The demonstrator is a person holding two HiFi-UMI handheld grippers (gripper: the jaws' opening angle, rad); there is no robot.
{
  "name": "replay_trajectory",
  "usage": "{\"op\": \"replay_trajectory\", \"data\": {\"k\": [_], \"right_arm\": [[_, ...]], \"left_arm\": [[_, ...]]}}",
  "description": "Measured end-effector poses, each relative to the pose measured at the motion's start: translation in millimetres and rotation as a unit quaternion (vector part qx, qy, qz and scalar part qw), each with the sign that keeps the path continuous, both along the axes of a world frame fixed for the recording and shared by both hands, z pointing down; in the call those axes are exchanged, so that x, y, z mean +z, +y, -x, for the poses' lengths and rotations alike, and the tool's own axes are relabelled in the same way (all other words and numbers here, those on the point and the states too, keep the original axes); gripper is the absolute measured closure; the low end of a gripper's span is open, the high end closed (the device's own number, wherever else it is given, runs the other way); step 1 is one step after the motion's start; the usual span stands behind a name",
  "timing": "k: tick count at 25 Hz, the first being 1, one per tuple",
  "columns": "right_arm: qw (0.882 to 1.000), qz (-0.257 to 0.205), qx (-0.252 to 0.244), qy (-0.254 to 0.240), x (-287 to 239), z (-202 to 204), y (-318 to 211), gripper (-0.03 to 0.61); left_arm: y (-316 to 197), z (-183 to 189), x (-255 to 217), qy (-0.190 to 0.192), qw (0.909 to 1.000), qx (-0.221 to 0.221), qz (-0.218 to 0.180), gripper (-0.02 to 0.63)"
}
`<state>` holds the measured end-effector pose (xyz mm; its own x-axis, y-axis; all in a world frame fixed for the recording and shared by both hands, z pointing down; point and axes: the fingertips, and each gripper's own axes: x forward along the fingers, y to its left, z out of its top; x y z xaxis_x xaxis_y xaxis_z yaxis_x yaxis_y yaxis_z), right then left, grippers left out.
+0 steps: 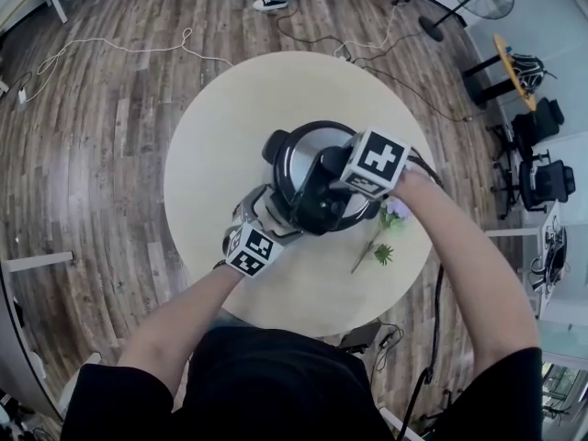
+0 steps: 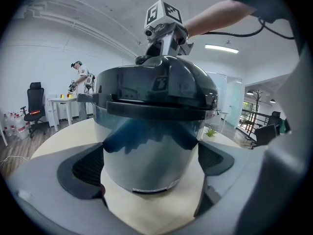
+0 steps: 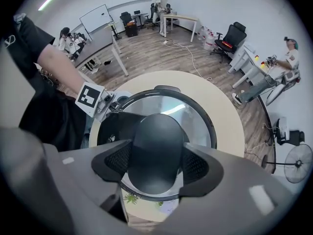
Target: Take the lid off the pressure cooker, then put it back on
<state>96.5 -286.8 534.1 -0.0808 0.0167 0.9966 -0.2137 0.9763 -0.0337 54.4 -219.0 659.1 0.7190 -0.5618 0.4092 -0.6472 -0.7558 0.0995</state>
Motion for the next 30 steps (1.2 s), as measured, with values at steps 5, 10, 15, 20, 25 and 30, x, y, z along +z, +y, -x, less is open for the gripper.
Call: {"op": "replay_trajectory", "data": {"k": [5, 10, 15, 20, 25, 30], "right_arm": [[1.0, 0.001, 0.0, -0.004, 3.4, 2.1, 0.6, 0.278], [0.998, -0.005, 0.053, -0.029, 4.9, 1.9, -3.2, 0.278], [0.979, -0.041, 0.151, -0.128, -0.9, -2.4, -7.2, 0.272], [0.951, -0.114, 0.219, -0.187, -18.1, -24.2, -7.0, 0.25], [0.882, -0.166, 0.334, -0.288, -52.9, -68.7, 18.2, 0.254], [0.794, -0.204, 0.414, -0.397, -80.7, -87.7, 48.2, 0.334]], "left_arm": [[0.8, 3.0, 3.8, -0.008, 0.9999, 0.005, 0.008, 0.04], [0.8, 18.4, 13.6, -0.027, 0.9987, 0.018, 0.039, 0.118], [5.1, 54.2, 3.8, -0.018, 0.9965, -0.007, 0.081, 0.212], [10.1, 68.8, -23.5, -0.002, 0.9966, -0.026, 0.078, 0.255], [8.5, 84.2, -84.9, 0.03, 0.9981, -0.048, 0.024, 0.391], [-11.4, 88.5, -163.9, 0.054, 0.9942, -0.064, -0.068, 0.574]]}}
